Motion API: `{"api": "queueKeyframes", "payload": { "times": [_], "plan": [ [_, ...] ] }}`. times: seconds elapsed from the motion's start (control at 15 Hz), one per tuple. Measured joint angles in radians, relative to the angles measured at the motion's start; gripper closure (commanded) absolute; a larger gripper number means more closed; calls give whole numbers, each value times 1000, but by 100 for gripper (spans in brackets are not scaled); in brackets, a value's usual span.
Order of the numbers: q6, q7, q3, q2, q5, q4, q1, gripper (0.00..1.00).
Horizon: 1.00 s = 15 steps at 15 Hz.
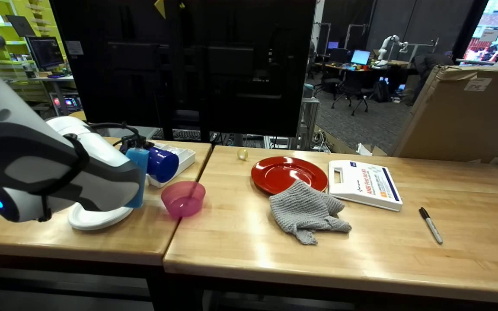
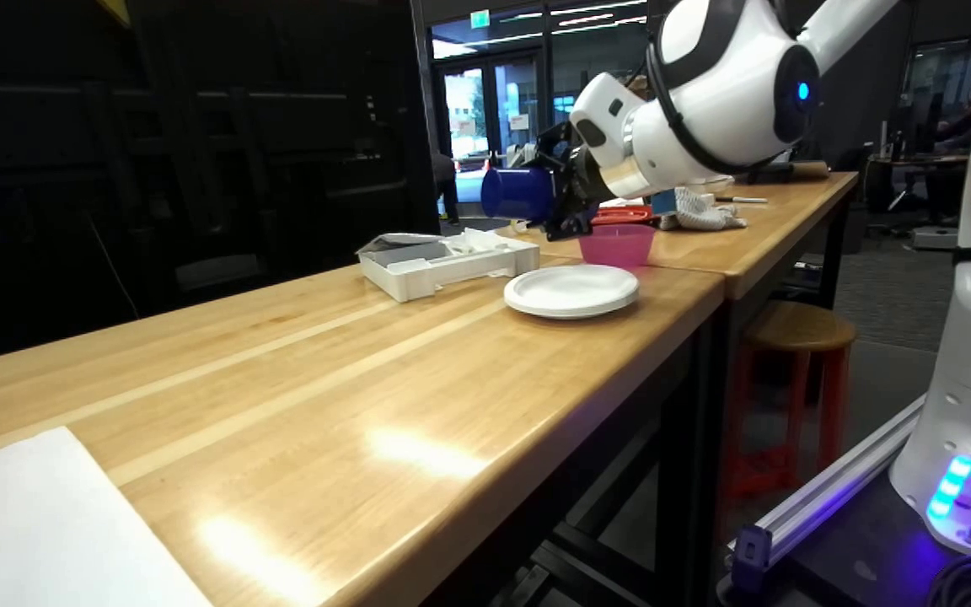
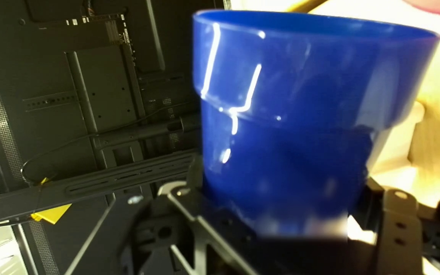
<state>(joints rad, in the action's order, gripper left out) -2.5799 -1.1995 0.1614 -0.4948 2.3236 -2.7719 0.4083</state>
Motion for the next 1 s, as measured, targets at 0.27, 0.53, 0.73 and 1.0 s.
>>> {"api": "queueKeyframes", "payload": {
  "times": [0.27, 0.53, 0.73, 1.0],
  "plan": [
    [-13, -58, 0, 1, 15, -1, 0, 42],
    [-14, -98, -1, 2, 33, -1, -5, 42],
    [-14, -149, -6, 2, 70, -1, -12, 42],
    [-15, -200, -10, 2, 111, -1, -34, 42]
  ]
}}
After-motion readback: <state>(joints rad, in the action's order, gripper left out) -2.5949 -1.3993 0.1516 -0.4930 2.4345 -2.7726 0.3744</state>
